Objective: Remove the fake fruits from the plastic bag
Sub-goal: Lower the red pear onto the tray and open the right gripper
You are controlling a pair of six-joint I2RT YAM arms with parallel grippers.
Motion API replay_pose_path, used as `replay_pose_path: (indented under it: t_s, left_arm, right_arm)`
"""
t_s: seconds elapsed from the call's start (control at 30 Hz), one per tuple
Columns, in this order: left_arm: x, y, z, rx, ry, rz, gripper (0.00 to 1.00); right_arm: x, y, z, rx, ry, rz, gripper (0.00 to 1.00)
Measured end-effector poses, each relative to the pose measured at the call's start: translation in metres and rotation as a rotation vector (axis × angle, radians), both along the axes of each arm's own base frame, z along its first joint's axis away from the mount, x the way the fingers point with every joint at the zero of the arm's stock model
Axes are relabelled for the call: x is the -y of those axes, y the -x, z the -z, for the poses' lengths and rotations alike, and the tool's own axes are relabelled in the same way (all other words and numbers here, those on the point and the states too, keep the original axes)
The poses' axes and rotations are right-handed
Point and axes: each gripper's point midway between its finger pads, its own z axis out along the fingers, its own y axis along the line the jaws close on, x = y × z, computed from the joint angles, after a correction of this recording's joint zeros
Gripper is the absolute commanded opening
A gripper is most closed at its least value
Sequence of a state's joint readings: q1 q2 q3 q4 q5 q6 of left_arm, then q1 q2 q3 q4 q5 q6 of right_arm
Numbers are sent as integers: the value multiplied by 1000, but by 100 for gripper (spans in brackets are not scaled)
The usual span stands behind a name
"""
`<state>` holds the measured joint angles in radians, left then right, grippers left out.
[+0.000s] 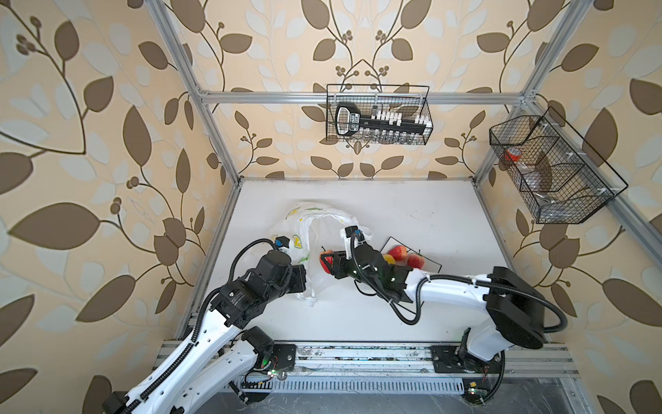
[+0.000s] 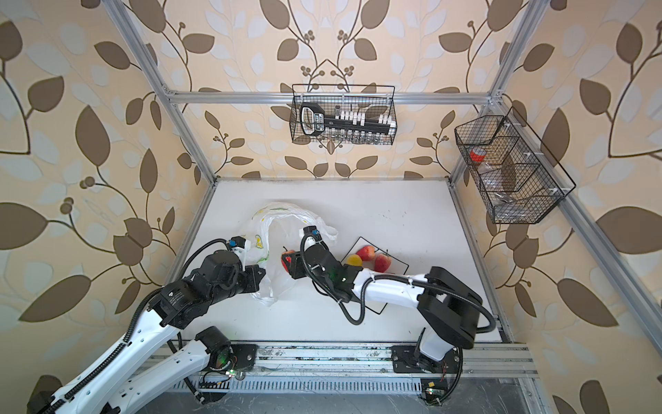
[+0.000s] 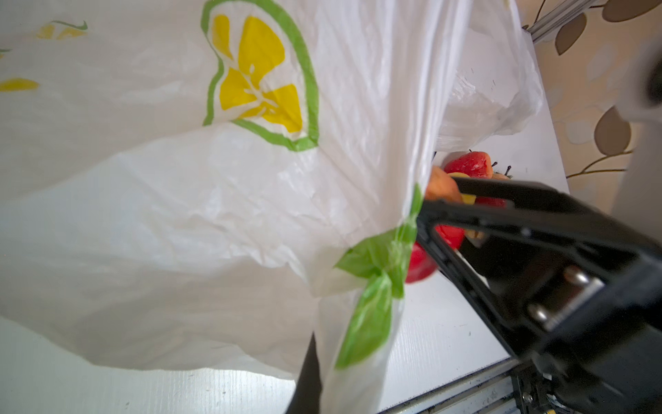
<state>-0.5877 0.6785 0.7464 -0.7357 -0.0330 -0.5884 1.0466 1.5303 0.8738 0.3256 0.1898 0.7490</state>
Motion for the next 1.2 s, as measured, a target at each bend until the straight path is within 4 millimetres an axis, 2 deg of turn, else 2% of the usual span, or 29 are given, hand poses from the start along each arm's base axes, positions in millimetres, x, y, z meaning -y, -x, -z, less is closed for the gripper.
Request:
replay_pose_path:
  t_s: [0.2,0.37,0.57,0.67,0.77,0.9,1.2]
  left_arm:
    - [2,-2,5,-4,10,-5,0]
    - [1,-2,5,-2,16,-14,0]
    - [-5,-1,-1,27,30,-43,0]
    - [-6,0,-3,34,38,-51,0]
    - [-6,0,-3,34,39,-54,0]
    - [-6,0,-3,33,40,-55,0]
    - [-6,0,-2,29,38,-55,0]
  right_arm:
    - [57,28,-7,9,29,54,42]
    - [116,34,-9,29,65,173,41]
    - [195,-2,-19,40,107,401,42]
    - [222,-16,-13,23,145,472,42]
    - [237,-27,7,-25,207,504,42]
    - [243,-34,38,-93,298,511,42]
    - [266,-38,85,-182,417,554,47]
